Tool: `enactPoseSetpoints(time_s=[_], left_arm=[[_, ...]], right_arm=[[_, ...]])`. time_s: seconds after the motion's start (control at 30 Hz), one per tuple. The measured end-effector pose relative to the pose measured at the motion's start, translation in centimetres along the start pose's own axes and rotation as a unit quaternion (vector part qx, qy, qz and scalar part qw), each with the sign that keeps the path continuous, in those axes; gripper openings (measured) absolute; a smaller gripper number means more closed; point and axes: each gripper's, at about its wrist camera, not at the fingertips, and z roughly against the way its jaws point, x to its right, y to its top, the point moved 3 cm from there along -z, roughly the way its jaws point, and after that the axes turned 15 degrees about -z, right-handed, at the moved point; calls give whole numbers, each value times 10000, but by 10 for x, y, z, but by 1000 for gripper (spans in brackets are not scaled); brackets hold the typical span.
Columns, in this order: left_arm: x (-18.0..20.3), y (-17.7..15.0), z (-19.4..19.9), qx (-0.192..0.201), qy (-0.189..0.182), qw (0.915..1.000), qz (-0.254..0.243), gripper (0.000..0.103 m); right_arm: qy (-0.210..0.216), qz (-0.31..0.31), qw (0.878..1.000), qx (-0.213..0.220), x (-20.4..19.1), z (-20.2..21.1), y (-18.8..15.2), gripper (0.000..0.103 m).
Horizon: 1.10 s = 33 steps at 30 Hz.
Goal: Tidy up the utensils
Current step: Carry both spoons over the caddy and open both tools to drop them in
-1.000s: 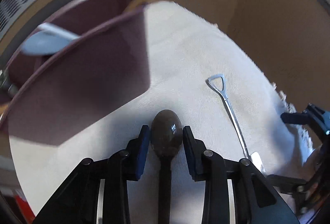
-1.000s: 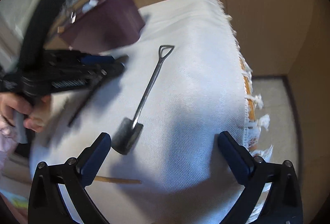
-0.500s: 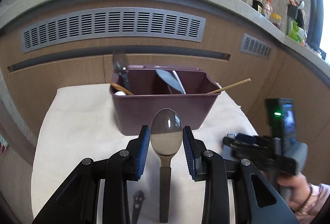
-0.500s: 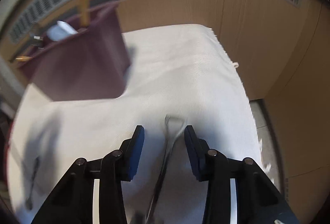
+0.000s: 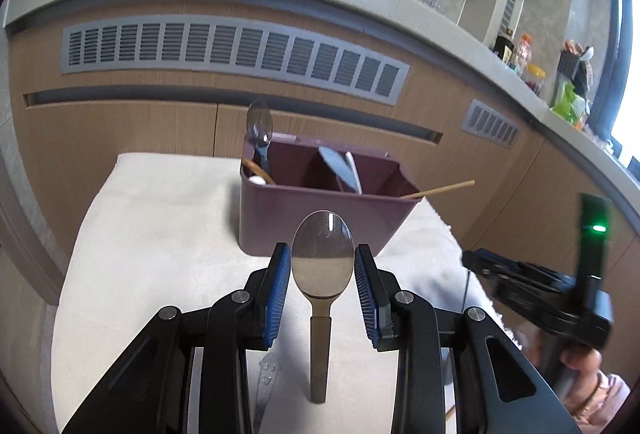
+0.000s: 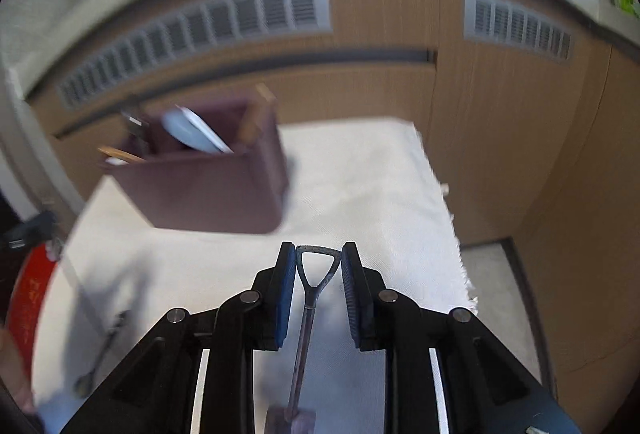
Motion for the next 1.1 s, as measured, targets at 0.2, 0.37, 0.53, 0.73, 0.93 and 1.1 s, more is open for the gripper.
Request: enactPoseSetpoints(time_s=[0.2,0.37,0.53,0.73,0.93,1.1], left_arm=[[9,6,16,88,13,9999,-77,34],[17,12,28,160,69,9996,-202,34],[23,19,34,248,92,9992,-310,34],[25,42,46,508,113,9975,-482,34],[22,111,67,1188,164,9893,-836,34],[6,165,56,1649,377,9810,-946,34]], right_arm=[[365,438,9964,628,-23,57,-1,21],[509,664,9928,852,-40,81,-3,21],[580,851,9897,991,-51,94,2,21],[725,974,9867,1085,-62,109,14,21],[993,1148,9757,1578,-82,132,56,21],[1040,1386,9615,2131,-111,136,109,21]])
